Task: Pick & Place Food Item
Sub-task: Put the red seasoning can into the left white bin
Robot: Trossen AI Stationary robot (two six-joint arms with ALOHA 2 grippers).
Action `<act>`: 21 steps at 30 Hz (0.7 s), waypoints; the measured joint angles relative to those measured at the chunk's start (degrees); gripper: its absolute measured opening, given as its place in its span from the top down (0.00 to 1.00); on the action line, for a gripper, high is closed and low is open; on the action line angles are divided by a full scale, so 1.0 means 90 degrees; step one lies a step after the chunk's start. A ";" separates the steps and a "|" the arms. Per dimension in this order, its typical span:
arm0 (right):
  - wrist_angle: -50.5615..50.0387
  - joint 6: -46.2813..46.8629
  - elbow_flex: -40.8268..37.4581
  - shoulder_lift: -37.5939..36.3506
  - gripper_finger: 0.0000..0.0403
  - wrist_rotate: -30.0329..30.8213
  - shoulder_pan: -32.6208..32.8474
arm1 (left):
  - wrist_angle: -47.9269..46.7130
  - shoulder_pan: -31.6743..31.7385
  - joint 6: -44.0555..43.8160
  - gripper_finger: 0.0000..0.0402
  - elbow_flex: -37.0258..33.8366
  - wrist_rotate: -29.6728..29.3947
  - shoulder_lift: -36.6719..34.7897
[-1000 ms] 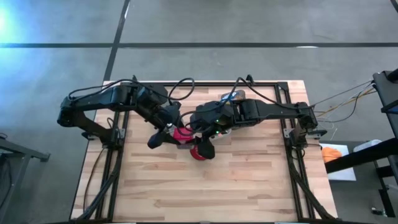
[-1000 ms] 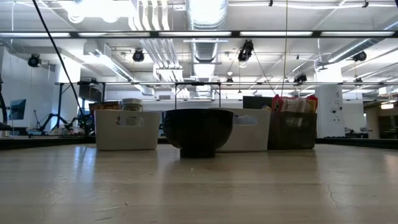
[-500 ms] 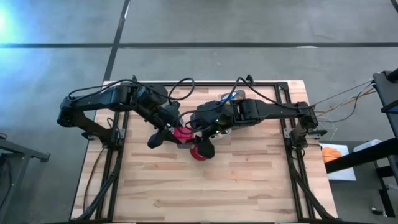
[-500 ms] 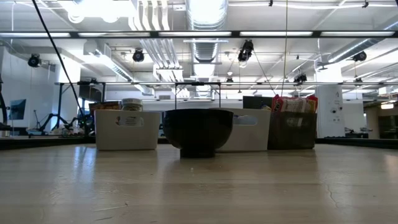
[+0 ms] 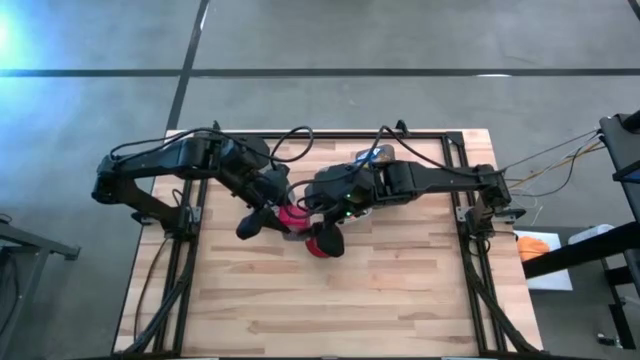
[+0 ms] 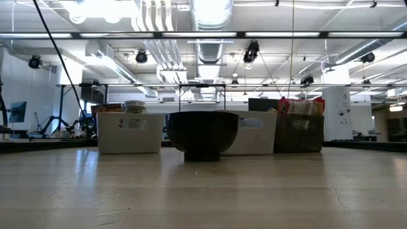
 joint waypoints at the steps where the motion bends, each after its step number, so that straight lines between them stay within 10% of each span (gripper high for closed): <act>1: 0.0011 0.0002 0.0000 0.0000 0.38 0.0002 0.0004 | -0.0016 0.0000 0.0004 0.49 0.0000 -0.0006 -0.0002; 13: 0.0110 0.0044 0.0012 -0.0070 0.11 0.0534 -0.0005 | -0.0533 0.0193 0.0052 0.49 0.0005 -0.0852 -0.0687; 21: 0.0062 0.0239 0.0012 -0.0155 0.10 0.0622 0.0002 | -0.1731 0.0655 -0.0107 0.49 0.0005 -0.2805 -0.1075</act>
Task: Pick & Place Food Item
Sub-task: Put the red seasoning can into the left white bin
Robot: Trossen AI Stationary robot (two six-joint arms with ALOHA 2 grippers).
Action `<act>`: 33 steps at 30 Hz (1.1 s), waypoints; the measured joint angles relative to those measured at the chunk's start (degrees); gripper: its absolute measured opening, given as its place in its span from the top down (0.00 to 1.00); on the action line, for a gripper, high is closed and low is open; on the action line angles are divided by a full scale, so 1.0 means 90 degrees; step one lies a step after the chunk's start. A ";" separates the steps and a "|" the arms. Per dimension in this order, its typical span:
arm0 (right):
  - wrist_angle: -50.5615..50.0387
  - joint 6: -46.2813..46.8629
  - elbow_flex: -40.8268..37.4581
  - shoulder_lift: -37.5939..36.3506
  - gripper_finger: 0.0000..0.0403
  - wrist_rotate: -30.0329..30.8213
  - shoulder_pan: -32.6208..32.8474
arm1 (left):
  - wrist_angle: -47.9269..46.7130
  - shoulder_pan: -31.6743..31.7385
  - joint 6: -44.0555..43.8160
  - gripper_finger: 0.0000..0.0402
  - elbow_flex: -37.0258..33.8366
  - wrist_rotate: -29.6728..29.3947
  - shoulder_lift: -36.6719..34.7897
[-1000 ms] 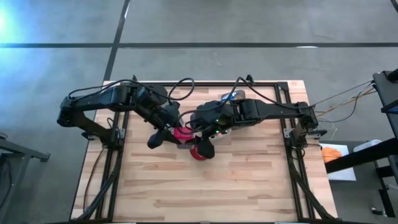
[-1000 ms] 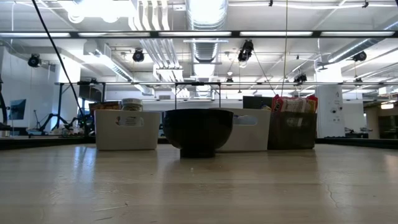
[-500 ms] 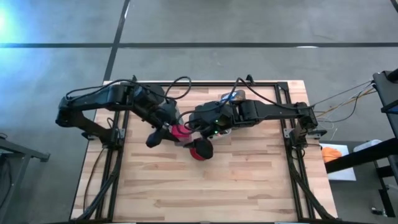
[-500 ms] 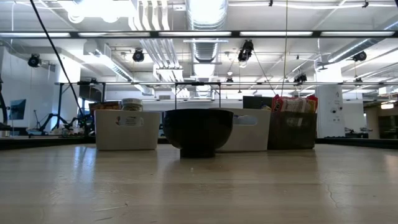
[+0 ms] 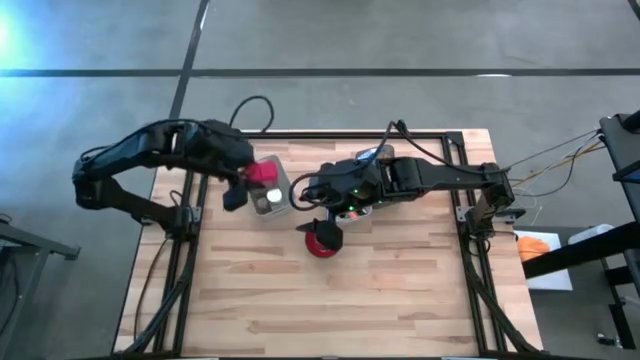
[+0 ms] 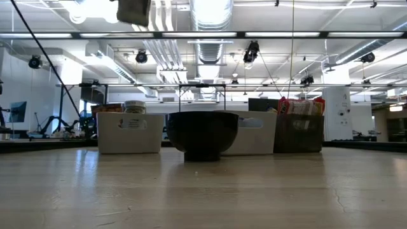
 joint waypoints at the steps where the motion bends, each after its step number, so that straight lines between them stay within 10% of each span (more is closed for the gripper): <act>1: -0.0006 0.0026 0.0000 -0.0005 0.10 0.0002 -0.0002 | -0.0083 0.0136 0.0005 0.49 -0.0019 -0.0133 -0.0005; 15: -0.0080 0.0045 0.0000 -0.0010 0.10 0.0017 -0.0002 | 0.1673 0.3064 0.0908 0.49 -0.2147 0.0648 -0.0010; 33: -0.0709 -0.0303 0.0000 -0.0840 0.10 0.0309 -0.0260 | 0.4623 0.3576 0.1122 0.49 -0.4674 0.0720 0.0000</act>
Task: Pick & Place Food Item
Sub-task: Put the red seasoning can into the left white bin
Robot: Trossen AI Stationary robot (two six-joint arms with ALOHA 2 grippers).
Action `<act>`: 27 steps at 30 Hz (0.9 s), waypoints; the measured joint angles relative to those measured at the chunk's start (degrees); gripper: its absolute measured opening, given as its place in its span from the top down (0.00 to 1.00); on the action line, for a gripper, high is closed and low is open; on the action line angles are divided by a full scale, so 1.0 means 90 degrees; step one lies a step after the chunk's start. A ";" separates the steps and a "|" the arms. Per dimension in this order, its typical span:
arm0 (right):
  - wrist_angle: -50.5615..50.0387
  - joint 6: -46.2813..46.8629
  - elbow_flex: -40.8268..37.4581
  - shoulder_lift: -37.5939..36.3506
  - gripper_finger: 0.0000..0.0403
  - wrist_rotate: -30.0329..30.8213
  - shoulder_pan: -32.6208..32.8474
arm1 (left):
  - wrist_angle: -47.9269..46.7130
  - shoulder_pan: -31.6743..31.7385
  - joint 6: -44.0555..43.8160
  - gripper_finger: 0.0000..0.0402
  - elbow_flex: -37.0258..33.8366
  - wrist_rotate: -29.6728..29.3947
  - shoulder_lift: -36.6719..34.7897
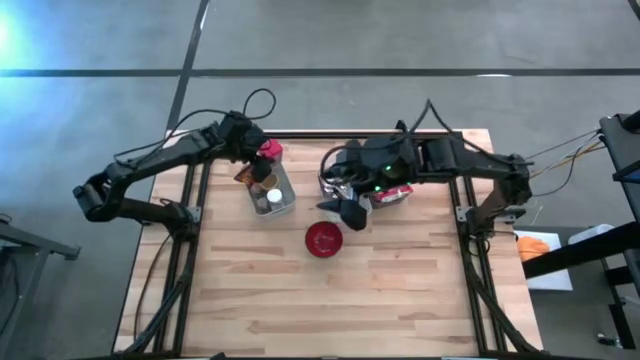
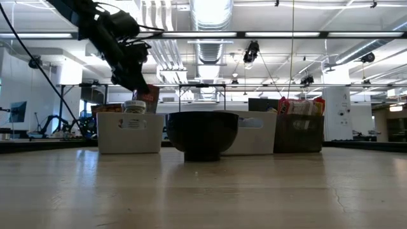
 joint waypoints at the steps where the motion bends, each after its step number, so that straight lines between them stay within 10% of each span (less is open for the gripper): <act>1: -0.0002 -0.0013 0.0000 -0.0049 0.10 -0.0001 -0.0027 | 0.0042 0.0009 -0.0028 0.49 -0.0037 0.0075 0.0000; 27: -0.0698 -0.0542 -0.0002 -0.0360 0.10 -0.0006 -0.0179 | 0.0643 0.0148 -0.0140 0.49 -0.1083 0.0211 -0.0008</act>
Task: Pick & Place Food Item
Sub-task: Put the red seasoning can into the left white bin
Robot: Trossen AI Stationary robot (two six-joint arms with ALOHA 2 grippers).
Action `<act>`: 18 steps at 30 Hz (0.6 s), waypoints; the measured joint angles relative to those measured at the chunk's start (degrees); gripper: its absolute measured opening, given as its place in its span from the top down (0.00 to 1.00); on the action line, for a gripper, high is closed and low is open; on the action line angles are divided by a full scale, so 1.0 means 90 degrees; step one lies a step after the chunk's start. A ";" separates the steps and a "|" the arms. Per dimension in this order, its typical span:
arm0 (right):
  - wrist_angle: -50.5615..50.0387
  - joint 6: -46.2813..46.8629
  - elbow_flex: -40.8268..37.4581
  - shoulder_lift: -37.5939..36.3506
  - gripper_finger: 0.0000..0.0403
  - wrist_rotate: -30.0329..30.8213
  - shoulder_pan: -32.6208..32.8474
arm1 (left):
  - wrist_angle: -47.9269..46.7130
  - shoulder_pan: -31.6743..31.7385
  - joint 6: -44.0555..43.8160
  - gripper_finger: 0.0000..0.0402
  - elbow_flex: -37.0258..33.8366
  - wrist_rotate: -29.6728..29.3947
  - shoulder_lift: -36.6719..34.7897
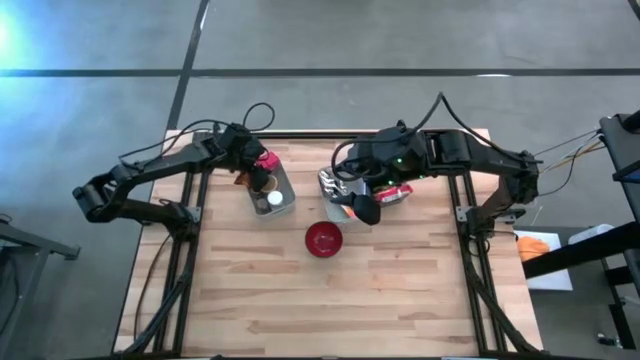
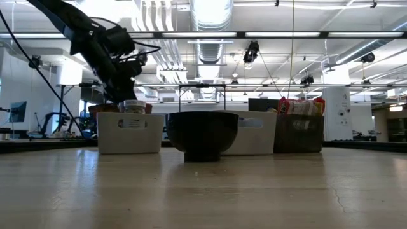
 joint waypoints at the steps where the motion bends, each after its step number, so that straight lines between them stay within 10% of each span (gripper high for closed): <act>1: 0.0000 -0.0017 0.0000 0.0000 0.10 0.0000 0.0000 | -0.0013 0.0026 0.0049 0.49 -0.0007 0.0019 0.0001; 18: 0.0000 -0.0067 -0.0002 -0.0005 0.10 -0.0014 -0.0039 | 0.0302 0.0336 0.0341 0.49 -0.0007 0.0525 0.0566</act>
